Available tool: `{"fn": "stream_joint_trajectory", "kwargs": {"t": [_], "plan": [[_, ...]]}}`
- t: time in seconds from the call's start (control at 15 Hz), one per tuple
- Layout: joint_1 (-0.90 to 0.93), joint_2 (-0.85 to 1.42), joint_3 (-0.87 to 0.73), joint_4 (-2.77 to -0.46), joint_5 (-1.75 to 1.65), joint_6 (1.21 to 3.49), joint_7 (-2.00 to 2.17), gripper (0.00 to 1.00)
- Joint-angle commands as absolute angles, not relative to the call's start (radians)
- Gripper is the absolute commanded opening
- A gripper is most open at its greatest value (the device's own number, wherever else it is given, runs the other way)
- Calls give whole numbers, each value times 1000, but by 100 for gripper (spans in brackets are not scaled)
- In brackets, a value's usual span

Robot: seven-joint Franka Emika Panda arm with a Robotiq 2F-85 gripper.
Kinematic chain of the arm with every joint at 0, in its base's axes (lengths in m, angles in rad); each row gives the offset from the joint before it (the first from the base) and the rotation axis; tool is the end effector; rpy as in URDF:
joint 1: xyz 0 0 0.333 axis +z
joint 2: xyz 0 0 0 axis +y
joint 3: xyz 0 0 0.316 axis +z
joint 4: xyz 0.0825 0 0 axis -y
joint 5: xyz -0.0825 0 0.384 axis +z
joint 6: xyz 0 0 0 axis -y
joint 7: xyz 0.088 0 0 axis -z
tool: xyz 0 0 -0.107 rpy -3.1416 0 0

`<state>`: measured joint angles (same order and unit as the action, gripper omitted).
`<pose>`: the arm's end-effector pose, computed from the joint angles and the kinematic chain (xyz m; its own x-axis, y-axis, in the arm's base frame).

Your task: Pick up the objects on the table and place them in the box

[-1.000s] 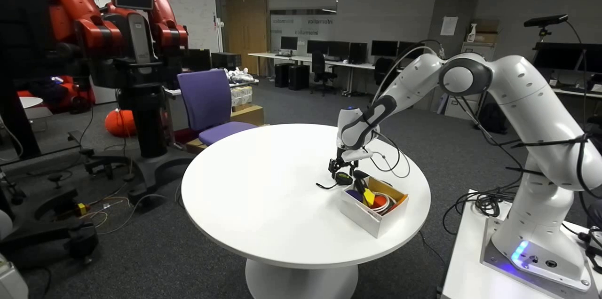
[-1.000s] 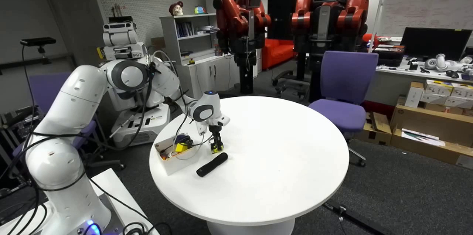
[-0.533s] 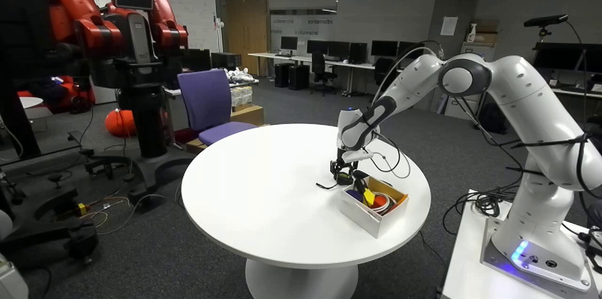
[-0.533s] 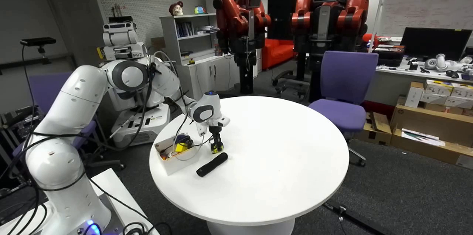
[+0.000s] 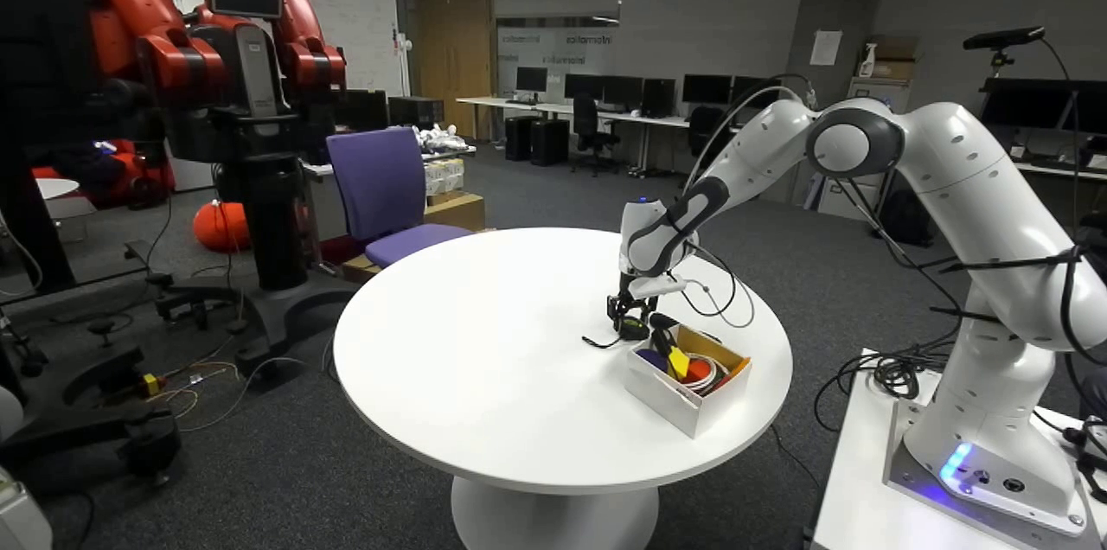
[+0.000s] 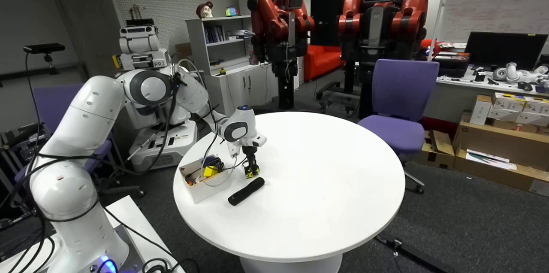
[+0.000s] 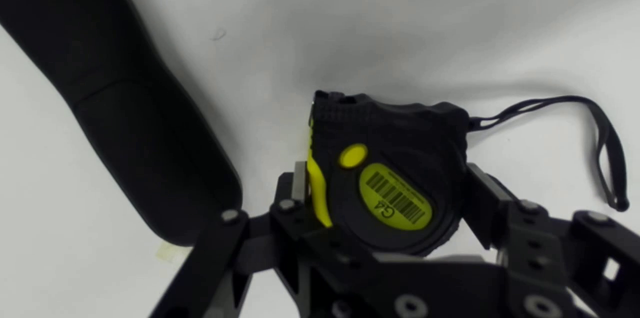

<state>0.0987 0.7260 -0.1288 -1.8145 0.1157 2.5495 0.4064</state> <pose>0.6464 -0.0165 0.1418 0.8778 -0.4785 0.0242 -0.4788 -0.8779 0.0105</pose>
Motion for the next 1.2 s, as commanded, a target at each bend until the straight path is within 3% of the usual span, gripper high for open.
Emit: {"fn": "stream_joint_trajectory", "kwargs": {"t": [0.0, 1.13], "plan": [[108, 599, -134, -1932, 93, 2578, 395, 51], [161, -64, -96, -2717, -78, 3019, 403, 51]]}}
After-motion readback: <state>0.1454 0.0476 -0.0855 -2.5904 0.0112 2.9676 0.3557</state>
